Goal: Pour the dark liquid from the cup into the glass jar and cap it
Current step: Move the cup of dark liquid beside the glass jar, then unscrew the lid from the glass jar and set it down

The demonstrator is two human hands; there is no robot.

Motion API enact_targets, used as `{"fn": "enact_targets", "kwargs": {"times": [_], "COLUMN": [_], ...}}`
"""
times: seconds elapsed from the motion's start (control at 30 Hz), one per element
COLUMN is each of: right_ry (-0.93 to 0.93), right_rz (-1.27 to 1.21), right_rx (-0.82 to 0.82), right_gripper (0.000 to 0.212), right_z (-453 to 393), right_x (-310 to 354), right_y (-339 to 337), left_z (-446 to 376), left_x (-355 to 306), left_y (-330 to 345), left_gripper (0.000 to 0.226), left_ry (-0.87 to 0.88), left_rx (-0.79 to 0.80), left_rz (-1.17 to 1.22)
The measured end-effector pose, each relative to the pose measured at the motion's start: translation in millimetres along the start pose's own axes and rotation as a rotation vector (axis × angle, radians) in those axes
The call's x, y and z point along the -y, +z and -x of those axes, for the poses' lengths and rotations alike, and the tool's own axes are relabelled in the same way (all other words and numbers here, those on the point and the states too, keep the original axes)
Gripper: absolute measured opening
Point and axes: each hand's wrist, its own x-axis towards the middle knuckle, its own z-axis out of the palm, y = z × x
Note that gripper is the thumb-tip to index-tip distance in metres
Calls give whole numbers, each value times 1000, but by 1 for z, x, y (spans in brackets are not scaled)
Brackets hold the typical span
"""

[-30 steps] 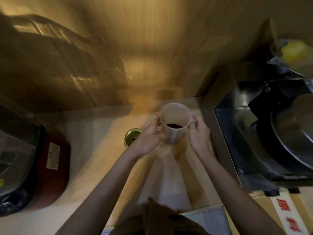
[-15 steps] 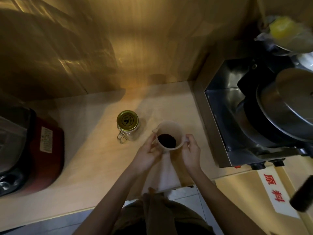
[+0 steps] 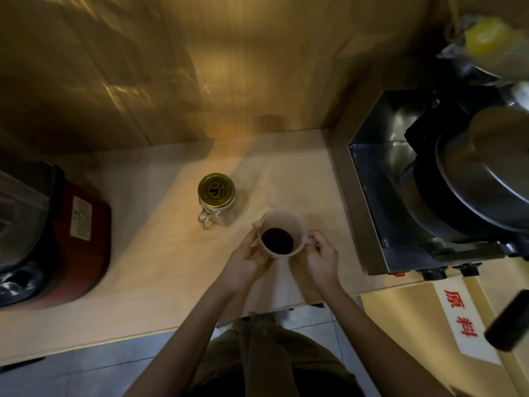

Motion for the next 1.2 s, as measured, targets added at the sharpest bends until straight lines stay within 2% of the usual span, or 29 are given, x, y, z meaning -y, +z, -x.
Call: {"fn": "enact_targets", "kwargs": {"times": [0.13, 0.3, 0.47, 0.57, 0.63, 0.7, 0.8, 0.9, 0.97, 1.1, 1.17, 1.2], "right_ry": [78, 63, -150, -310, -363, -418, -497, -577, -633, -669, -585, -505], "right_rz": [-69, 125, 314, 308, 344, 470, 668, 826, 912, 943, 820, 680], "right_rx": [12, -97, 28, 183, 332, 445, 488, 482, 462, 477, 553, 600], "right_gripper": [20, 27, 20, 23, 34, 53, 82, 92, 86, 75, 75, 75], "right_z": [-3, -24, -50, -59, -62, -64, -68, -73, -76, -84, -92, -97], "right_x": [6, 31, 78, 105, 123, 137, 148, 152, 152, 156, 161, 163], "right_y": [-5, -13, -2, 21, 38, 54, 76, 93, 98, 99, 93, 87], "left_z": [3, -1, 3, -2, -11, -23, -42, -56, -62, -68, -71, -72], "left_x": [-7, -10, -16, -13, -5, 2, 5, 8, 9, 10, 16, 19], "left_y": [-1, -15, -43, -61, -71, -80, -89, -91, -90, -89, -91, -92], "left_gripper": [56, 46, 34, 47, 67, 87, 111, 123, 121, 94, 94, 94], "left_ry": [1, -64, 88, 135, 104, 90, 72, 71, 89, 109, 91, 80], "left_rx": [-46, -297, -539, -680, -675, -618, -526, -423, -388, -448, -450, -445], "left_rz": [32, 16, -111, -243, -297, -355, -382, -301, -245, -177, -161, -157]}}
